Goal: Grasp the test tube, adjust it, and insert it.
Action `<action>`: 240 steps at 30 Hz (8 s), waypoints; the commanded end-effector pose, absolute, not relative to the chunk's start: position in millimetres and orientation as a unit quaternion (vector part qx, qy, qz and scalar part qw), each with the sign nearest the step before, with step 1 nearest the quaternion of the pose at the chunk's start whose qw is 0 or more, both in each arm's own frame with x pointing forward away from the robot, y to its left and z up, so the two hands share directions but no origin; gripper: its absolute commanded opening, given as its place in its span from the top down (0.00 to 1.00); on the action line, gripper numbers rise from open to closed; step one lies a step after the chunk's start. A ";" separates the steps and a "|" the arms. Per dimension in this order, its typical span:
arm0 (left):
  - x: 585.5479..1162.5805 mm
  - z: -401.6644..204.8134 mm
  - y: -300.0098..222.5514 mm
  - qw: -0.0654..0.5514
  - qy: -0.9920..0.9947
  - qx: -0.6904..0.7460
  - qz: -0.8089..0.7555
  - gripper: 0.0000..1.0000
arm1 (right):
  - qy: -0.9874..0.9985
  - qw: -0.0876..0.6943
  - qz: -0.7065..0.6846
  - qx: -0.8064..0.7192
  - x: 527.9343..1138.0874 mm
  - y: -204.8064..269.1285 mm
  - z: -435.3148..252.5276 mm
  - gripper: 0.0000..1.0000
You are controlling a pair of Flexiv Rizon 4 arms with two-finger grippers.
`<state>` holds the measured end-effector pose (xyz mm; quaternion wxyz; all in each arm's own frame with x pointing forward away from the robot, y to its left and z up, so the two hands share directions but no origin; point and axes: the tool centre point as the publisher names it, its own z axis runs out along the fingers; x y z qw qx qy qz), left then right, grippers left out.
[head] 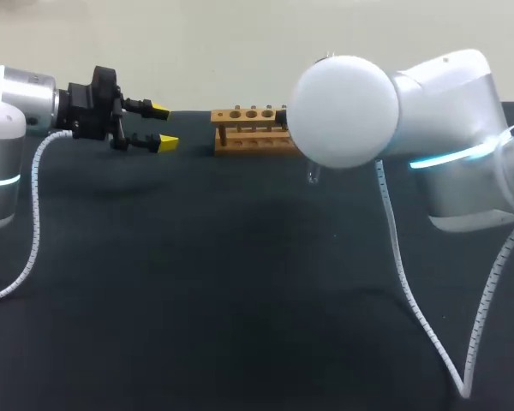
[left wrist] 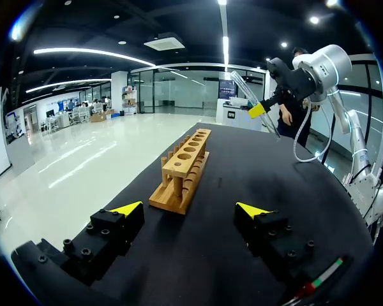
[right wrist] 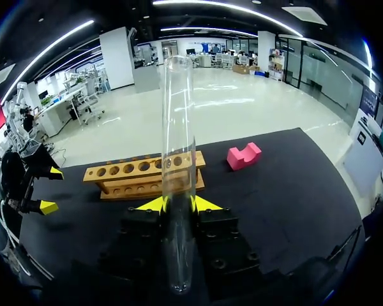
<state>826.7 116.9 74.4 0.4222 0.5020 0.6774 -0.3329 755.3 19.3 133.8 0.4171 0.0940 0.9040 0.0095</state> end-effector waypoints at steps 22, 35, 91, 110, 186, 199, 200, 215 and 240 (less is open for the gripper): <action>825.8 73.6 117.2 0.425 0.677 0.502 -0.332 0.00 | 0.903 0.419 0.009 0.094 754.2 19.3 133.9 1.00; 825.8 73.6 117.2 0.425 0.677 0.502 -0.332 0.00 | 0.903 0.419 0.009 0.094 754.2 19.3 133.9 1.00; 825.8 73.6 117.2 0.425 0.677 0.502 -0.332 0.00 | 0.916 0.399 0.009 0.046 797.7 57.7 80.1 1.00; 825.8 73.6 117.2 0.425 0.677 0.502 -0.332 0.00 | 0.930 0.367 0.014 0.033 836.8 57.5 36.3 1.00; 825.8 73.6 117.2 0.425 0.677 0.502 -0.332 0.00 | 0.742 0.659 -0.014 0.123 894.1 34.1 157.8 1.00; 825.8 73.6 117.2 0.425 0.677 0.502 -0.332 0.00 | 0.726 0.678 -0.028 0.110 909.8 24.8 155.9 1.00; 825.8 73.6 117.2 0.425 0.677 0.502 -0.332 0.00 | 0.726 0.679 -0.028 0.110 911.0 25.1 154.7 1.00; 825.8 73.6 117.2 0.425 0.677 0.502 -0.332 0.00 | 0.728 0.677 -0.028 0.105 922.5 27.4 132.9 1.00; 825.8 73.6 117.2 0.425 0.677 0.502 -0.332 0.00 | 0.751 0.648 -0.031 0.123 912.7 28.9 92.6 0.55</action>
